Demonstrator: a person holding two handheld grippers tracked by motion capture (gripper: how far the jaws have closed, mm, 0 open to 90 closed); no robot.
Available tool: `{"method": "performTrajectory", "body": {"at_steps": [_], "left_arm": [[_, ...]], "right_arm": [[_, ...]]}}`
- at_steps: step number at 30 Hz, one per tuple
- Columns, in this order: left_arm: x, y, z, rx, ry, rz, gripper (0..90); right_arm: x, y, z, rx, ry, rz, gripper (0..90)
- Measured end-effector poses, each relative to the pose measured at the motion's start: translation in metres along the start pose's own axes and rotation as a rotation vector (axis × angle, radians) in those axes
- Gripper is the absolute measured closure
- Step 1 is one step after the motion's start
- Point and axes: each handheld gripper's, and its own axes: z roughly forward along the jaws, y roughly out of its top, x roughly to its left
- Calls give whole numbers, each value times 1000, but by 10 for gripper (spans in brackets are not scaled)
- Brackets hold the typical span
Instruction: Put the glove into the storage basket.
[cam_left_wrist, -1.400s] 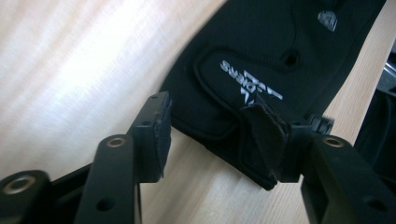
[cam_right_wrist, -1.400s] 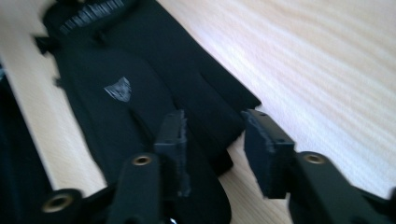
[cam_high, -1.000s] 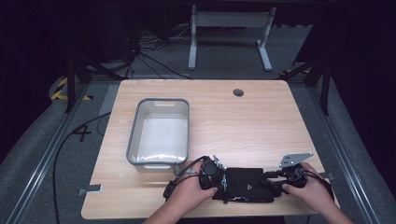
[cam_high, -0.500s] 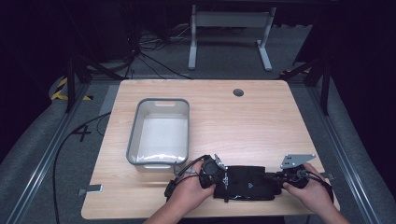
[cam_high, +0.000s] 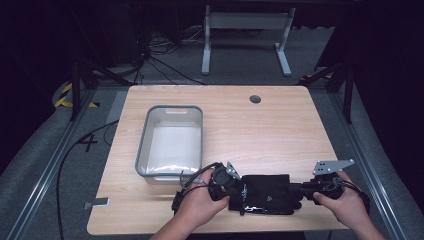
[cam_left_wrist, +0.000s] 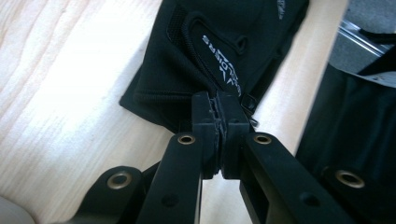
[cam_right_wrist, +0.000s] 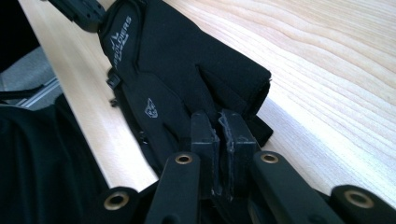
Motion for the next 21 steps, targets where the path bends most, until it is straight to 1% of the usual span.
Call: {"method": "performTrajectory", "body": {"at_steps": [2,6,9,10,12,13,14,18,19,21], "left_arm": [[-3,0,-2,7,-15,0,877],[-8,2,-7,4,-26,13,877],[-8,3,-7,25,-32,8,876],[-7,3,-5,37,-35,4,876],[-4,2,1,57,-38,-7,876],[-2,1,3,67,-41,-10,876],[-1,1,5,69,-43,-13,875],[5,1,8,69,-24,-24,875],[6,2,8,76,-23,-29,874],[7,2,11,74,-22,-31,874]], "right_arm": [[2,1,-3,-4,3,11,853],[7,1,-10,-3,12,34,854],[9,-2,-11,-1,18,52,854],[9,-5,-8,12,22,63,854],[8,-6,-7,18,23,65,853],[7,-8,-3,26,23,74,854],[6,-10,-1,31,26,76,854],[1,-12,5,39,26,92,854],[0,-12,6,42,25,93,853],[-1,-12,9,52,17,93,853]]}}
